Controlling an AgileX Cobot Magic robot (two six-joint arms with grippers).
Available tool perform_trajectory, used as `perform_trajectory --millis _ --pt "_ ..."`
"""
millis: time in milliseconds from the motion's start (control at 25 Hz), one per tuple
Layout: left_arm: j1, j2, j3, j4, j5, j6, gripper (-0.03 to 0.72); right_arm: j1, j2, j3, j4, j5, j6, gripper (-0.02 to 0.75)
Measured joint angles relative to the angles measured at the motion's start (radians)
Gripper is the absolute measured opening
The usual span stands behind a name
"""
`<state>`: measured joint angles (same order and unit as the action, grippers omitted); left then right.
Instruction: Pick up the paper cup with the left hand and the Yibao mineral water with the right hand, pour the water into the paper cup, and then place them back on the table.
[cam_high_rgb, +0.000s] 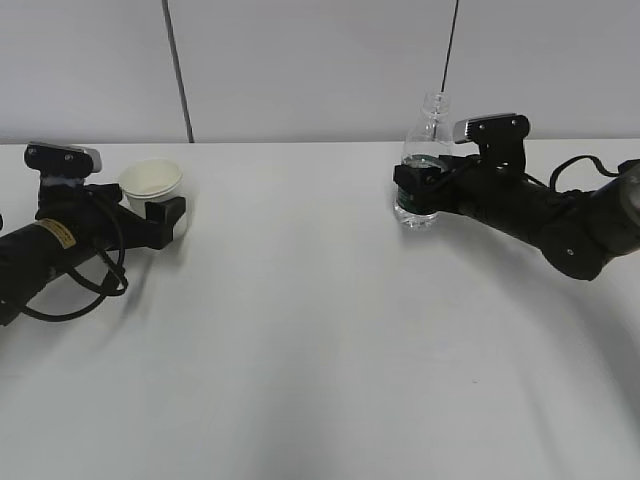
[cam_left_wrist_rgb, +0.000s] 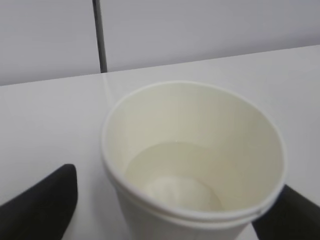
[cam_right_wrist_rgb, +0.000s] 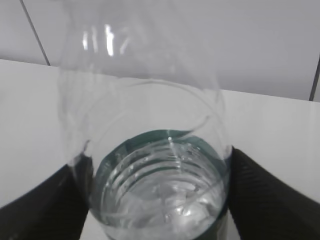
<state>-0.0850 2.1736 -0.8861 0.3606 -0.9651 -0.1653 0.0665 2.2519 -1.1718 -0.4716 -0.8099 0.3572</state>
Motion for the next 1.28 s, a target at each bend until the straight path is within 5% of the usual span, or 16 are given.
perform_trajectory --millis 1280 --pt "0.0 -0.115 0.016 0.063 -0.049 -0.01 0.593 0.0 -0.153 0.0 -0.05 0.098 0.049 0.642"
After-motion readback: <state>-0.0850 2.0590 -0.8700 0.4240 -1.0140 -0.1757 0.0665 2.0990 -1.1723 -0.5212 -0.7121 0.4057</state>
